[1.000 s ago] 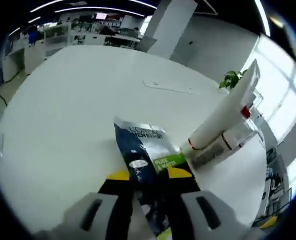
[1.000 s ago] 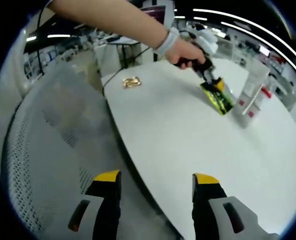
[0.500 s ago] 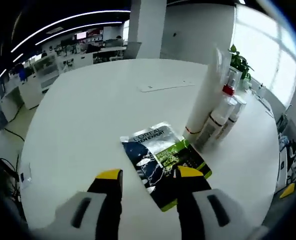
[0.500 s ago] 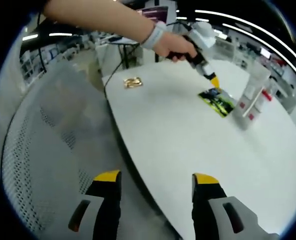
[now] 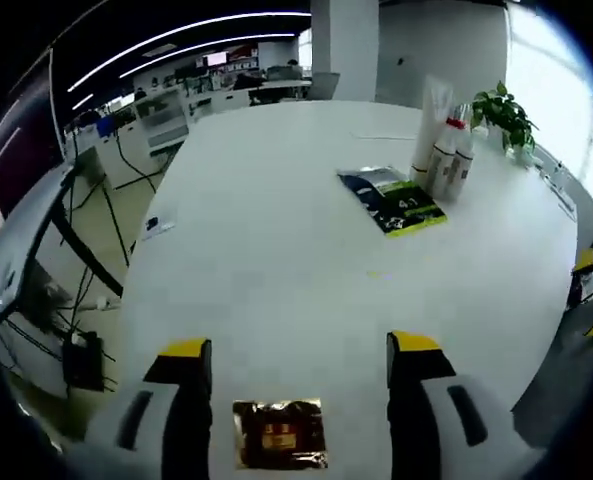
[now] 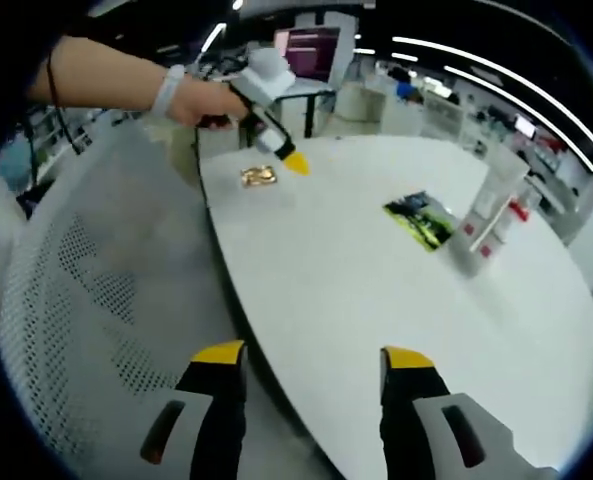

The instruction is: Arrange the skincare products in the storage area until every visible bottle or jar stands upright without overlapping.

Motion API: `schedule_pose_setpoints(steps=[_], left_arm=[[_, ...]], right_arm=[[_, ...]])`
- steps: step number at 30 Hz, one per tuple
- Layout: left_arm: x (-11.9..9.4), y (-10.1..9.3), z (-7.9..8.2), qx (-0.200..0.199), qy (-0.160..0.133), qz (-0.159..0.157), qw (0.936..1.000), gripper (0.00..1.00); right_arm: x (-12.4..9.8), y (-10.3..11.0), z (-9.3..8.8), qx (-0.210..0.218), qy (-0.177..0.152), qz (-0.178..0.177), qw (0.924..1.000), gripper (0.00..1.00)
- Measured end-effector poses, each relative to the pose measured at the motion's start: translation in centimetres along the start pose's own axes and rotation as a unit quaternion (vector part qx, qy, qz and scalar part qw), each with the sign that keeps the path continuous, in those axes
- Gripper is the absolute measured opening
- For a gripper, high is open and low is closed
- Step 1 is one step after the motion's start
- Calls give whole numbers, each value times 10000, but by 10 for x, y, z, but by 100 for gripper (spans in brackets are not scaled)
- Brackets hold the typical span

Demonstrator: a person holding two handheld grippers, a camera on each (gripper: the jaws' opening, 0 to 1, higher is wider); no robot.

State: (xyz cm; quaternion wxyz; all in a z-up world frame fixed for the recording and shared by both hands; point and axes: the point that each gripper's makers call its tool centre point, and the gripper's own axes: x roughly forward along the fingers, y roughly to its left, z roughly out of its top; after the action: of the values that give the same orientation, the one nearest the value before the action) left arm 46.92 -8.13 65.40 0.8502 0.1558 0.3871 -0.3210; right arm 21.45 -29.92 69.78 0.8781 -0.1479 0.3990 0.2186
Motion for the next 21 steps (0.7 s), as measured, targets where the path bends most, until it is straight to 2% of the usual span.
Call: schedule_pose_setpoints(steps=[2,3,5,6,7,8,9,11,14,18,19,21], left_arm=[[-5,4,-16,76,173,-39,9998,70],[-7,3,-20,-23,269,-54,9996,69],[-8,6,-17,-159,321,-11,9994,68],[-8,3,-10,18,207,-92,9997,68],[-7,1,-8,355,217,-204,9989,70],[-8,2,-15,412,480,-213,9978,72],[-8,1,-19,342,571,-228,9975,72],[-7,1,-22,191,545,-323,9978,71],[-5,3,-36,56,781,-315,9964,70],[-7,-1,-46,220,892,-312,9953,66],[-7,-1,-42,469,752,-331,9955,66],[-7,-1,-41,296,699,-305,9967,65]], right_arm=[[0,-1,1,-35,-13,-27,10000,56],[-1,0,2,-67,-25,-18,10000,55],[0,3,2,-136,-3,7,9999,56],[0,3,3,-179,-16,2,9998,56],[0,3,3,-203,-14,-8,9998,56],[0,3,2,-210,-10,-18,9998,56],[0,2,2,-215,-1,-51,9998,56],[-1,-1,3,-194,-19,-98,9998,55],[-2,-3,0,-190,33,-133,9997,52],[-4,-6,5,-199,-81,-225,9995,53],[-5,-7,5,-195,-104,-249,9994,53],[-5,-8,6,-184,-130,-265,9994,52]])
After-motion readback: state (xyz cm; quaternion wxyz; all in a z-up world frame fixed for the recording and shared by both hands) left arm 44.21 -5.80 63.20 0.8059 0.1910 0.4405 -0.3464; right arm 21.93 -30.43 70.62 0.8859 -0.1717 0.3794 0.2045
